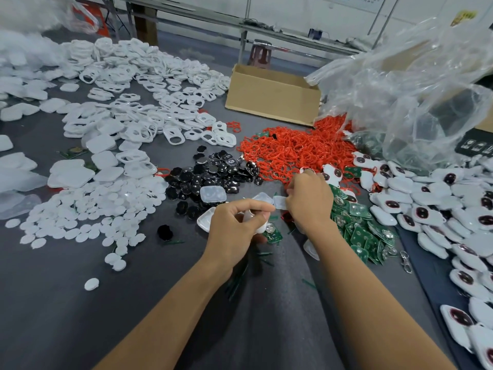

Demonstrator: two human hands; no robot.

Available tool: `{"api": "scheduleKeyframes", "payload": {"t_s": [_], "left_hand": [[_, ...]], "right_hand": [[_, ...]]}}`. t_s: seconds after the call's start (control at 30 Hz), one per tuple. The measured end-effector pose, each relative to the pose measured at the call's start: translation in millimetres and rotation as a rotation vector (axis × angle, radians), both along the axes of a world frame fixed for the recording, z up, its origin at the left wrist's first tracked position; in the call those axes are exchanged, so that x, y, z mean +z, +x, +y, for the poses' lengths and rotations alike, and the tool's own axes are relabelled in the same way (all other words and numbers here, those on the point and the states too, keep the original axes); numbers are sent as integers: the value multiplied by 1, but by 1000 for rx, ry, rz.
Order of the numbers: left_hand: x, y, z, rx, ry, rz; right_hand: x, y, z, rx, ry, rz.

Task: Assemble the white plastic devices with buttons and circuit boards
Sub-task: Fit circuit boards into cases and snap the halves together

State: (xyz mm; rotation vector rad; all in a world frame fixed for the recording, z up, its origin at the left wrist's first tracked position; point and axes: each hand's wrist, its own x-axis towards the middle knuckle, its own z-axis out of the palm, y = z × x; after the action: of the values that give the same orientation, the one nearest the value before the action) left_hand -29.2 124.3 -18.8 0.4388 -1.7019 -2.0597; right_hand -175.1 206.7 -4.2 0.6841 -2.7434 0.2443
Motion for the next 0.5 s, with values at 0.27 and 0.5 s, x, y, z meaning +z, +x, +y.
{"api": "scheduleKeyframes", "payload": {"t_s": [0.27,0.5], "left_hand": [[-2,-2,0,22,-21,-22],[-2,-1,-1,41,4,-21]], "right_hand": [[1,-10,11,105,-191,-98],[10,2,16,196,-398,-113]]}}
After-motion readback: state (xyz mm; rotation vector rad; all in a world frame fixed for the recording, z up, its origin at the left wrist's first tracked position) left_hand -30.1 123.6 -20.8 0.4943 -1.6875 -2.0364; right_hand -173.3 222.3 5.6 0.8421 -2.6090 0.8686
